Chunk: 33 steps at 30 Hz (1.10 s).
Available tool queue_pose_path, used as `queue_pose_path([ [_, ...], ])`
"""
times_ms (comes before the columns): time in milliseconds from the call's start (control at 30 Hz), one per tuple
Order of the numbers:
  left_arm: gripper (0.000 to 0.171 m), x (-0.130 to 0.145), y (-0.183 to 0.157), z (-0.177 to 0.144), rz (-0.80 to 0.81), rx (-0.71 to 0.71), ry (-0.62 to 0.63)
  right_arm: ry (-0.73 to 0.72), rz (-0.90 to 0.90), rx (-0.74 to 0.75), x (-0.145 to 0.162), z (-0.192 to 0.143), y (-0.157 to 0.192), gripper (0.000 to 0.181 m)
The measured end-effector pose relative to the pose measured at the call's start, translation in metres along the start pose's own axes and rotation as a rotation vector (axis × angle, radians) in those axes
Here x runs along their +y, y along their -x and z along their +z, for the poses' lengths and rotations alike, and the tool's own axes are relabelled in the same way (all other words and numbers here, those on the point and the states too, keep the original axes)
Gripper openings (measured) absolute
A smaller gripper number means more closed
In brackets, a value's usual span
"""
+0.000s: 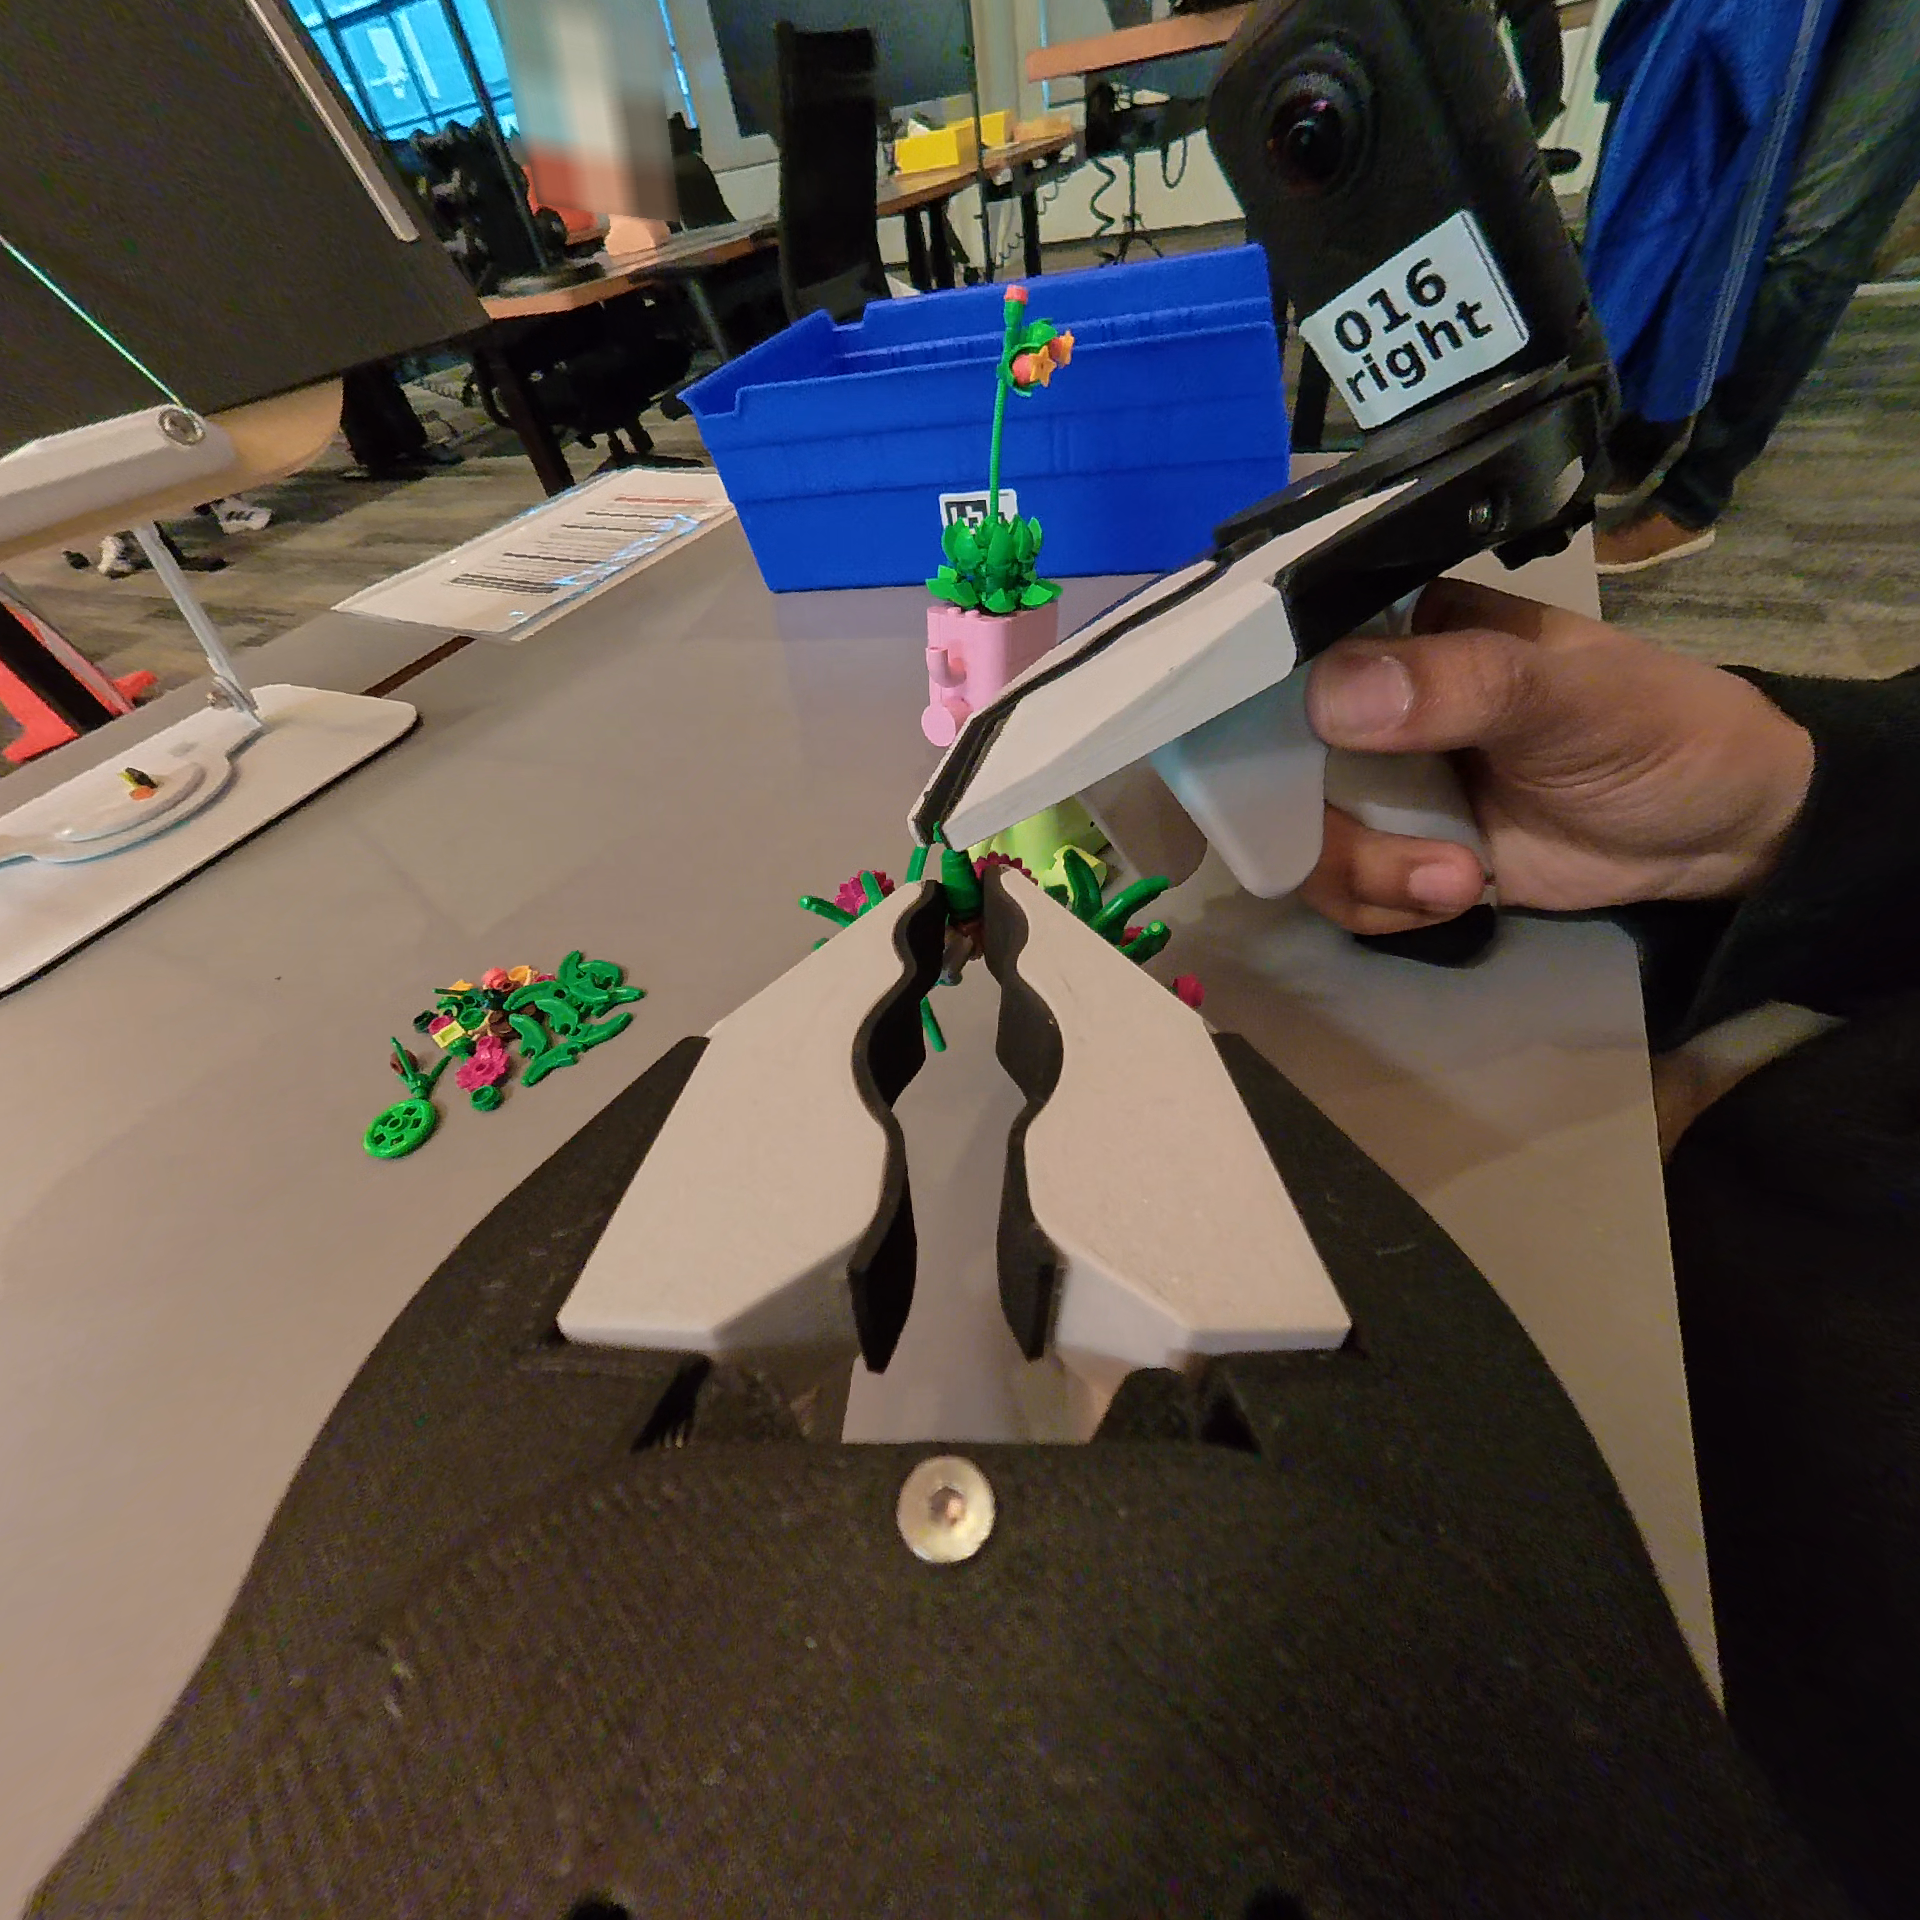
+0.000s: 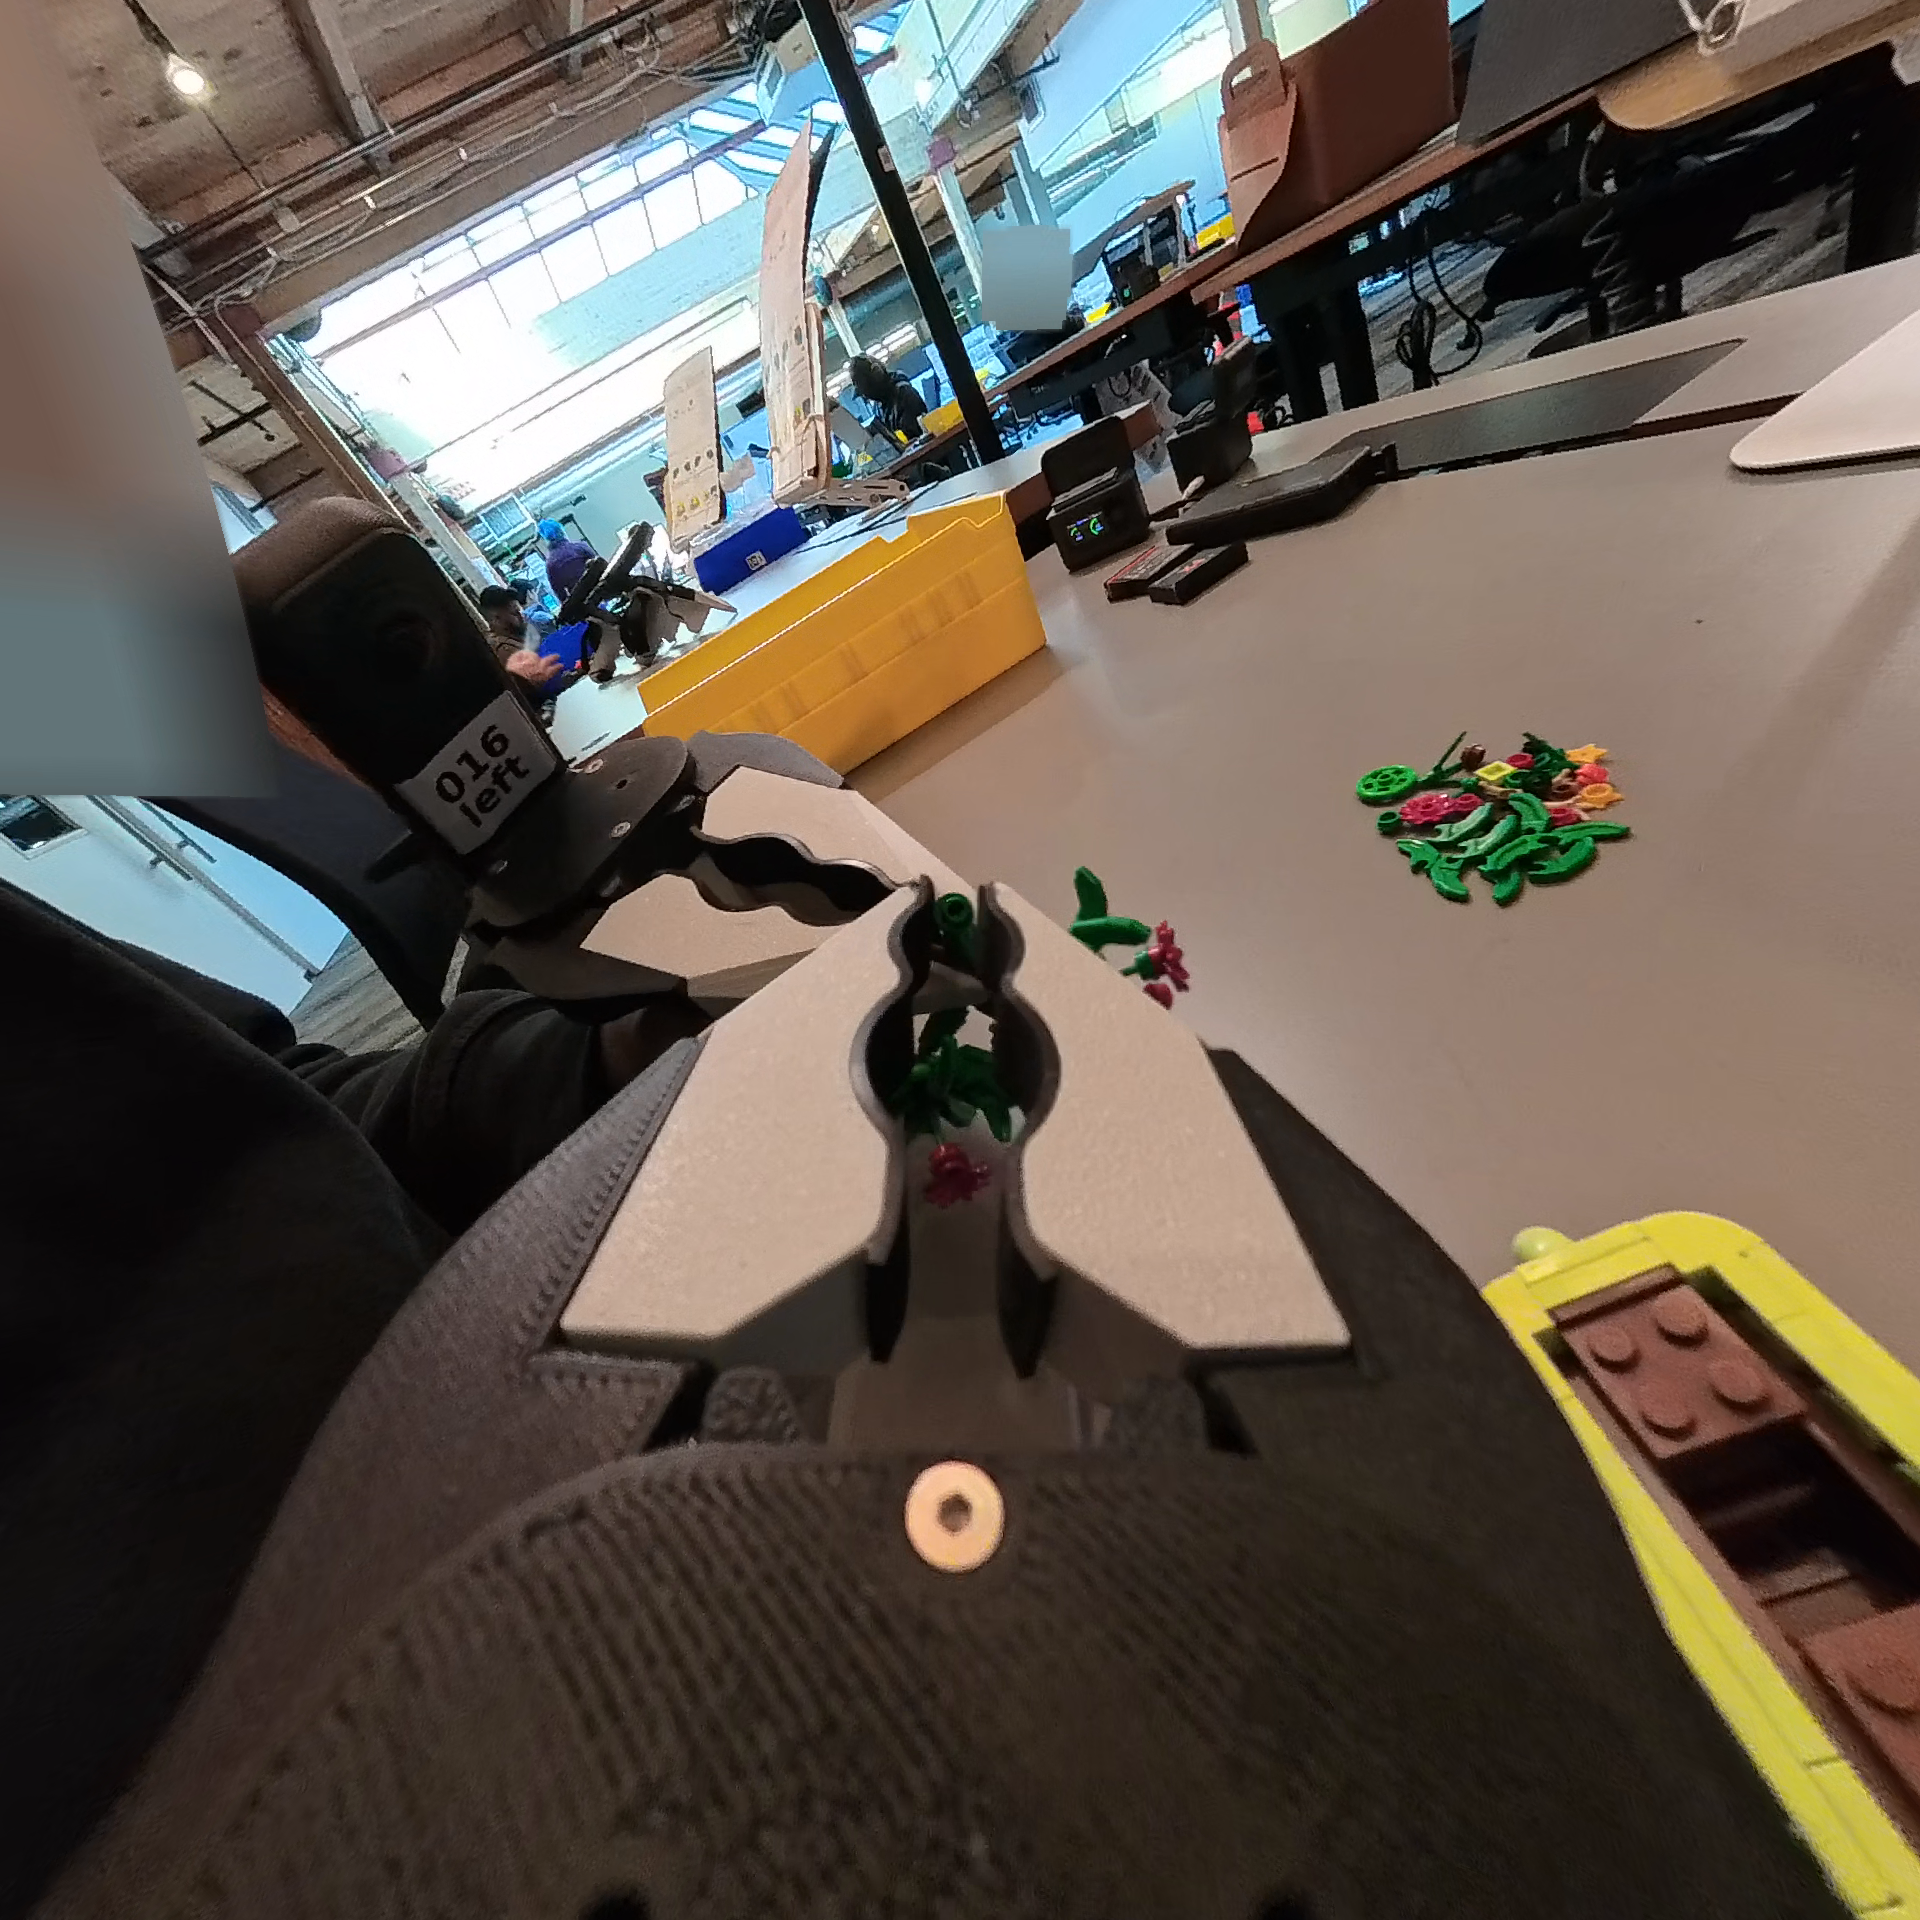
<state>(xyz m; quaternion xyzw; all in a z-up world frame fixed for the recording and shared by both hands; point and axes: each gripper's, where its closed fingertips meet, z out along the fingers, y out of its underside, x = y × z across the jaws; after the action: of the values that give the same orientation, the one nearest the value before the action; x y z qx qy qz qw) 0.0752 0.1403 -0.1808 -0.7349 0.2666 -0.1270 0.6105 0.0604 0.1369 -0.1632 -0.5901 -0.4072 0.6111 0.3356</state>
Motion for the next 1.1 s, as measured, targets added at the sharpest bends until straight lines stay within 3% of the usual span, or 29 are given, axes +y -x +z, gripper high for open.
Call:
queue_pose_path([
  [433, 0.003, 0.001, -0.001, 0.002, -0.018, 0.012, 0.008, 0.019, 0.048, -0.025, 0.003, 0.0, -0.001, 0.004],
  [800, 0.006, -0.01, -0.004, 0.005, -0.088, 0.037, -0.022, -0.157, 0.144, 0.014, -0.014, -0.005, -0.003, 0.003],
  [1100, 0.006, -0.025, -0.004, -0.002, -0.098, 0.037, -0.084, -0.213, 0.179, 0.033, -0.027, -0.006, 0.005, 0.002],
])
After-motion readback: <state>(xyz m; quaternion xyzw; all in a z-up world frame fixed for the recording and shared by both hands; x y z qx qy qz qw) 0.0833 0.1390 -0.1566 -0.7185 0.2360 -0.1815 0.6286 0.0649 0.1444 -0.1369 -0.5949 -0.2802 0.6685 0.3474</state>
